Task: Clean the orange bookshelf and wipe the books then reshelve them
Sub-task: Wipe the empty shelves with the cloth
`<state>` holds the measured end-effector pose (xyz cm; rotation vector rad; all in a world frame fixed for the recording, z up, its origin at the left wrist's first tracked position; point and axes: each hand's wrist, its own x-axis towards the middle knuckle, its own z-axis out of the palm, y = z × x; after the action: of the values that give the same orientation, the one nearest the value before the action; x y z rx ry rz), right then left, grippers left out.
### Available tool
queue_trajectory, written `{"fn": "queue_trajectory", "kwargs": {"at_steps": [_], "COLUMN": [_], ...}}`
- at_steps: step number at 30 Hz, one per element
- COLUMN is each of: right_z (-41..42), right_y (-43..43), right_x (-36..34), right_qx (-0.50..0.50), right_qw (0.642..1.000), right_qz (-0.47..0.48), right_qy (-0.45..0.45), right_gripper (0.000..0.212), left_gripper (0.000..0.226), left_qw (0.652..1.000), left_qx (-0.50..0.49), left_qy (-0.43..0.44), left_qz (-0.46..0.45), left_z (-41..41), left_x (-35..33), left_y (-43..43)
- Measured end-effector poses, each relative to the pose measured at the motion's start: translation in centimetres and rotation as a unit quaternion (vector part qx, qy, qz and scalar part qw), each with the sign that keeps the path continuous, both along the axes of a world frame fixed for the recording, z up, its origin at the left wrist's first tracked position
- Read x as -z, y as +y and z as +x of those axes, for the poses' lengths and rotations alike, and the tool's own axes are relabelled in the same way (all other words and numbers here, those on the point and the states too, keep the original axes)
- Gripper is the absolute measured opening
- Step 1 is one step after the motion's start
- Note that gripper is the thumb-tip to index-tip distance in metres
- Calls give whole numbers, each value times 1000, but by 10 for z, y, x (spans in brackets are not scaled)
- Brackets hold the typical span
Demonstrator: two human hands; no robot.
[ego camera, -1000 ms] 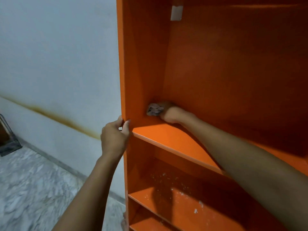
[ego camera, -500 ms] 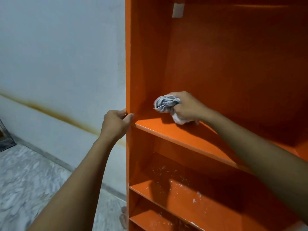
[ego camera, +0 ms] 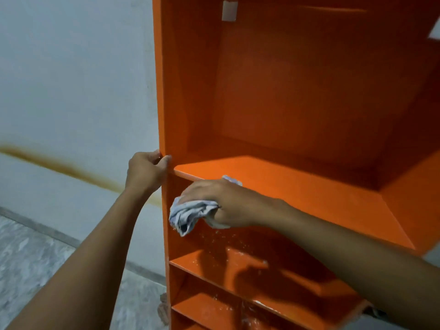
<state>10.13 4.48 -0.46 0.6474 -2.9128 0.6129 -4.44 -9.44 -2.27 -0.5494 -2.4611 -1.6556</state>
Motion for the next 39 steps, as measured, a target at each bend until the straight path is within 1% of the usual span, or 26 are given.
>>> {"fn": "queue_trajectory", "kwargs": {"at_steps": [3,5,7,8,9,11,12,13,14,16,17,19,20,22,23,26,28,30,31,33,34,35,36,37,38,39], "right_z": [33,42,45,52,55,63,68,72,75,79,83,87,92,107,117,150,171,178,175,160,151,143,133,124,118,113], "right_y": [18,51,92,114,139,188,205,217,225,230,226,223,218,199,181,114,77,63,64,78,92,108,130,147,165,179], "right_x": [-16,-31,-53,-64,-70,-66,-57,-47,-38,-25,-23,-21,-20,-14,-12,-6,-9,-18,-24,-37,-43,-52,-57,-64,-64,-62], "right_qx": [13,91,202,287,376,548,589,603,602,611,626,630,613,562,538,402,295,263,274,327,378,450,527,600,662,699], "right_qw": [993,974,949,929,907,836,802,784,783,778,771,773,789,827,842,913,953,959,955,928,899,859,817,775,738,713], "right_qz": [-18,-49,-96,-116,-105,20,91,131,144,131,99,49,26,-8,-6,-38,-69,-107,-116,-101,-89,-82,-69,-52,-32,-15], "right_qy": [113,201,223,203,159,12,-40,-67,-66,-61,-68,-48,-27,18,35,64,16,-19,16,149,205,229,226,192,131,50], "right_gripper": [57,58,56,53,46,34,38,45,48,47,45,36,33,43,47,53,58,61,60,64,67,62,51,34,20,21], "left_gripper": [36,37,48,56,63,73,76,76,70,44,35,30,36,49,50,48,50,49,48,45,45,44,44,44,44,45], "left_qw": [999,997,993,988,981,965,955,947,943,938,935,934,932,928,928,930,928,923,922,922,921,919,918,918,917,917], "left_qx": [-43,-69,-117,-143,-160,-169,-170,-163,-139,-77,-61,-58,-58,-58,-57,-39,-20,5,17,33,41,46,51,55,58,58], "left_qy": [30,25,-16,-52,-97,-190,-230,-264,-285,-305,-306,-300,-302,-314,-318,-320,-330,-347,-351,-356,-359,-363,-365,-366,-366,-365], "left_qz": [-4,15,28,32,42,70,79,86,100,149,169,189,190,190,186,174,171,166,160,151,147,144,145,144,146,149], "left_z": [12,25,37,45,52,63,67,67,68,70,70,69,69,68,66,63,62,67,71,81,88,94,100,105,109,111], "left_x": [8,15,21,19,18,15,15,18,20,24,25,22,21,21,22,23,21,19,18,17,16,17,17,17,17,17], "left_y": [9,18,28,35,41,51,54,56,57,63,65,68,69,71,72,70,70,71,72,78,81,84,86,89,91,93]}}
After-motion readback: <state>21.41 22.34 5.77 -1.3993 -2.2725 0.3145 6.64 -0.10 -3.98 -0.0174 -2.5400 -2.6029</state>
